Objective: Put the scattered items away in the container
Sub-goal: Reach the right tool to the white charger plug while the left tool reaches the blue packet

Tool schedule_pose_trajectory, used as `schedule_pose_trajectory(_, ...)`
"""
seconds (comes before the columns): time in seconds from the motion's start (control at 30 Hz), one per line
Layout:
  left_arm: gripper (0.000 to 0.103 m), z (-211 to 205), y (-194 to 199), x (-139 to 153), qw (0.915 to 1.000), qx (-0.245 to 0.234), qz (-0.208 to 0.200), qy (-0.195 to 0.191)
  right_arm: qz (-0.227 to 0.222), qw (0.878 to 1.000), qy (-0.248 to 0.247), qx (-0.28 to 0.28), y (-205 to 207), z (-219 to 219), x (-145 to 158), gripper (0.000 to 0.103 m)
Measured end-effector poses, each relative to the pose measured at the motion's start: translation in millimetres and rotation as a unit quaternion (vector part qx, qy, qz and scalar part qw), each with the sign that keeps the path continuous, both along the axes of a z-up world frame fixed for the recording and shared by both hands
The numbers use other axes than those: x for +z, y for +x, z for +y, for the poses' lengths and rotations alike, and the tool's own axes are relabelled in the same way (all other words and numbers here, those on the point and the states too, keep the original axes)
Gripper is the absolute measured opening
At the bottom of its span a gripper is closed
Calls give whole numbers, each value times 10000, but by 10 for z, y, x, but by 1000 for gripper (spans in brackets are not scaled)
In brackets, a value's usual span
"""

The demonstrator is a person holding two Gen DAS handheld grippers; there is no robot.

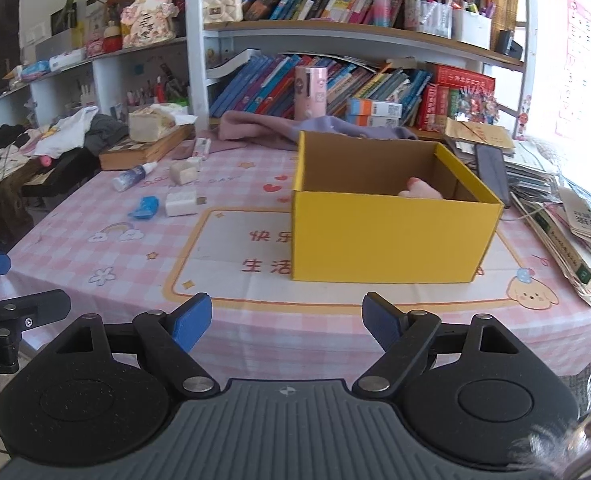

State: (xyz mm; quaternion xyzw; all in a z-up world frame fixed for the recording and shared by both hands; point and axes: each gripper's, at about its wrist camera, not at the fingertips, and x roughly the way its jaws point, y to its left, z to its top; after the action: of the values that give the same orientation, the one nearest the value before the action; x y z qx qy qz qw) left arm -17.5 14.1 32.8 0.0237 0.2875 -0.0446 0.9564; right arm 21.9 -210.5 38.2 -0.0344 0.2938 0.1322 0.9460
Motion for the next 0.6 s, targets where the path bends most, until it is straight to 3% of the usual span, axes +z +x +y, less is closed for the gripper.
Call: schedule_pose_trajectory(0.6, 97, 475, -130, 22, 9971, 756, 39, -112, -17, 9939, -172, 1090, 49, 673, 72, 82)
